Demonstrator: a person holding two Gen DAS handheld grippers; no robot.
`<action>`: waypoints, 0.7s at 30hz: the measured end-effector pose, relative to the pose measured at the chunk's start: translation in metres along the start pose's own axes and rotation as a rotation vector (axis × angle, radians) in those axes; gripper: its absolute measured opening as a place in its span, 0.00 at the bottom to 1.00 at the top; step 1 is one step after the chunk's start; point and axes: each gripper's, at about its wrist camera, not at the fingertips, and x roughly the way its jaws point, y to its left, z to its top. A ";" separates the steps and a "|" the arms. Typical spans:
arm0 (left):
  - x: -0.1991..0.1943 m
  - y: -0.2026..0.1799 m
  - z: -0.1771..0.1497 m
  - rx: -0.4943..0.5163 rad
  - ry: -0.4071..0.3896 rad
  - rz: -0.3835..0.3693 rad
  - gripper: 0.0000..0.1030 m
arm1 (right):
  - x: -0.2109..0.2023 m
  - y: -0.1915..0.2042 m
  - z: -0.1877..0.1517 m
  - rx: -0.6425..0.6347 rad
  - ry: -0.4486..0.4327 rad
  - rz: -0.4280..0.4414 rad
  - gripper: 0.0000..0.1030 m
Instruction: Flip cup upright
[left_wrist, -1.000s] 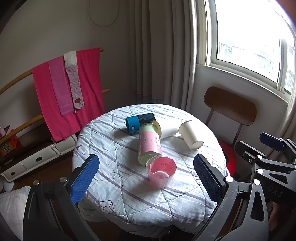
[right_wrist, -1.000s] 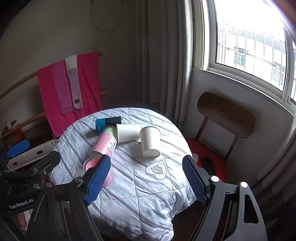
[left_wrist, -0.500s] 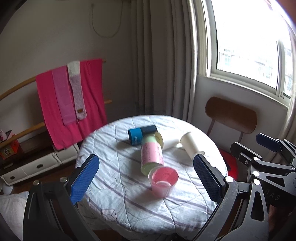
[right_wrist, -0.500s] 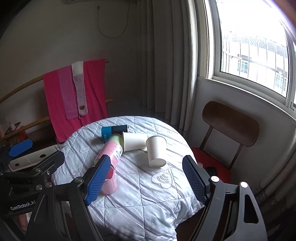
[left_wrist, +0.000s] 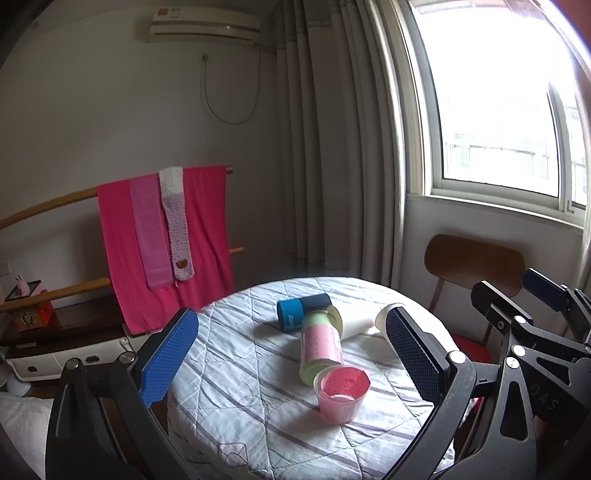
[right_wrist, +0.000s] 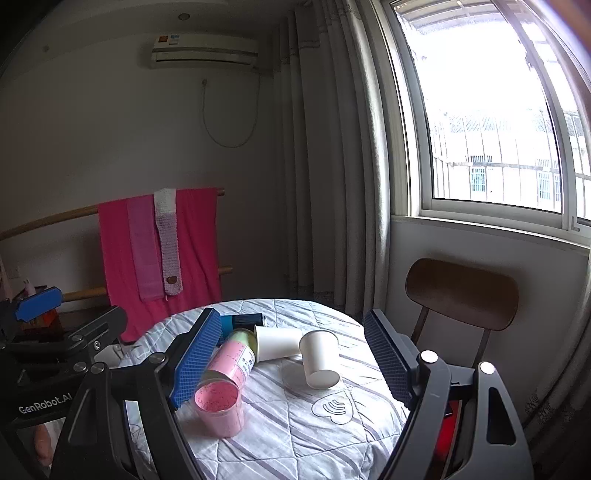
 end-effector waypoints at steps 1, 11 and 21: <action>-0.002 0.000 0.000 0.002 -0.014 0.007 1.00 | -0.001 0.000 0.000 0.001 -0.011 0.003 0.79; -0.003 -0.001 -0.001 0.009 -0.018 0.006 1.00 | -0.003 0.001 0.001 0.008 -0.027 -0.001 0.79; -0.001 -0.004 -0.003 0.020 -0.024 0.006 1.00 | -0.003 0.002 -0.001 0.000 -0.026 -0.019 0.79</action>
